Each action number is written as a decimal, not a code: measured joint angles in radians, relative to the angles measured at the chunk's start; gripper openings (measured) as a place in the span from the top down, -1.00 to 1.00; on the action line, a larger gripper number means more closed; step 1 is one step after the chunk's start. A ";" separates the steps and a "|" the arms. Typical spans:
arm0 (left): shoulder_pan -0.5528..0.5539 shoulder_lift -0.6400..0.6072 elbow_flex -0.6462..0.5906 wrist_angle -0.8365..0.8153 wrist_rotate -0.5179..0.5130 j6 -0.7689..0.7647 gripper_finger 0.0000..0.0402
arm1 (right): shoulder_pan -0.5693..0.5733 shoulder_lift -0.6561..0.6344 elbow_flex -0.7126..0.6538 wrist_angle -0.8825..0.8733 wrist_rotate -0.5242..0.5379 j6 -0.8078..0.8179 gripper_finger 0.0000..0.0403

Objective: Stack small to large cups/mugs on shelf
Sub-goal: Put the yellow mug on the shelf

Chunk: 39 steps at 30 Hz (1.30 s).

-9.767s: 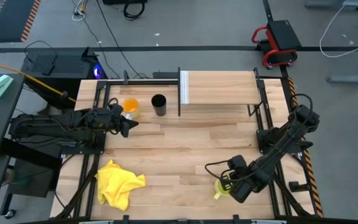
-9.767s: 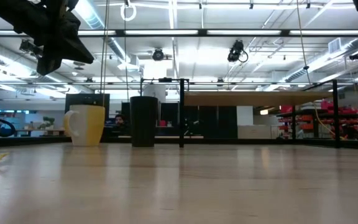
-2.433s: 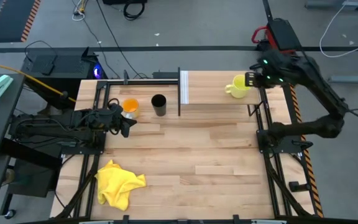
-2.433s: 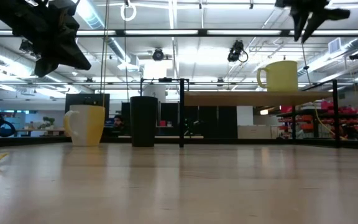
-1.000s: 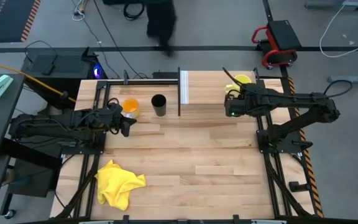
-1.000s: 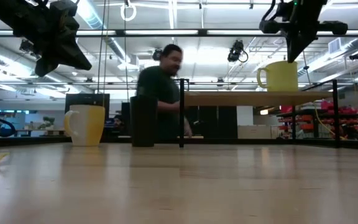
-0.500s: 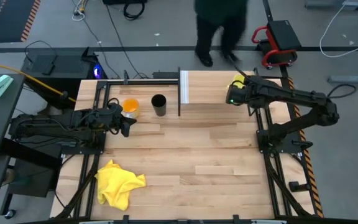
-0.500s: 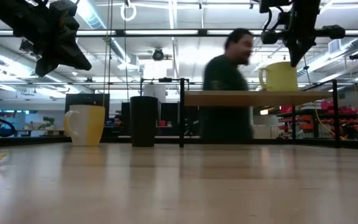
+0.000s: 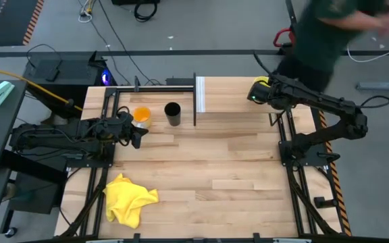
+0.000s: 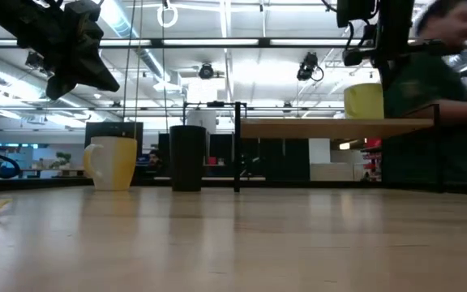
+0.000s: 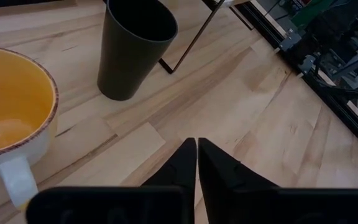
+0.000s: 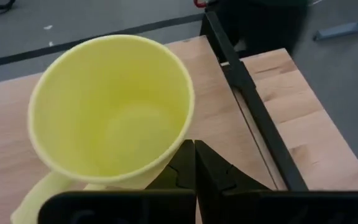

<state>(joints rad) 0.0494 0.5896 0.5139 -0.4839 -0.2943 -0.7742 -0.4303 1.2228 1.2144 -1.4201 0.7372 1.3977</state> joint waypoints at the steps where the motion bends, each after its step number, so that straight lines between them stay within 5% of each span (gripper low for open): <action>1: 0.000 0.000 0.000 0.000 0.000 0.000 0.87 | 0.006 -0.009 0.000 0.000 -0.005 -0.009 1.00; 9: 0.000 0.000 0.000 0.000 0.000 0.000 0.91 | 0.201 -0.043 0.082 0.027 -0.020 0.011 1.00; 13: 0.000 0.000 0.000 0.000 0.000 0.001 0.92 | 0.237 0.018 0.196 0.093 -0.004 -0.102 1.00; 21: 0.000 0.000 0.000 0.000 0.000 -0.004 0.88 | 0.145 0.212 0.480 -0.114 -0.052 -0.290 1.00; 25: 0.000 0.000 0.000 0.000 0.000 -0.012 0.92 | 0.091 0.259 0.501 -0.102 -0.140 -0.371 1.00; 39: 0.000 0.000 0.000 -0.001 0.000 -0.018 0.89 | 0.039 0.379 0.502 -0.101 -0.206 -0.449 1.00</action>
<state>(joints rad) 0.0494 0.5897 0.5139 -0.4853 -0.2947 -0.7918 -0.3918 1.6018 1.7161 -1.5208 0.5313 0.9492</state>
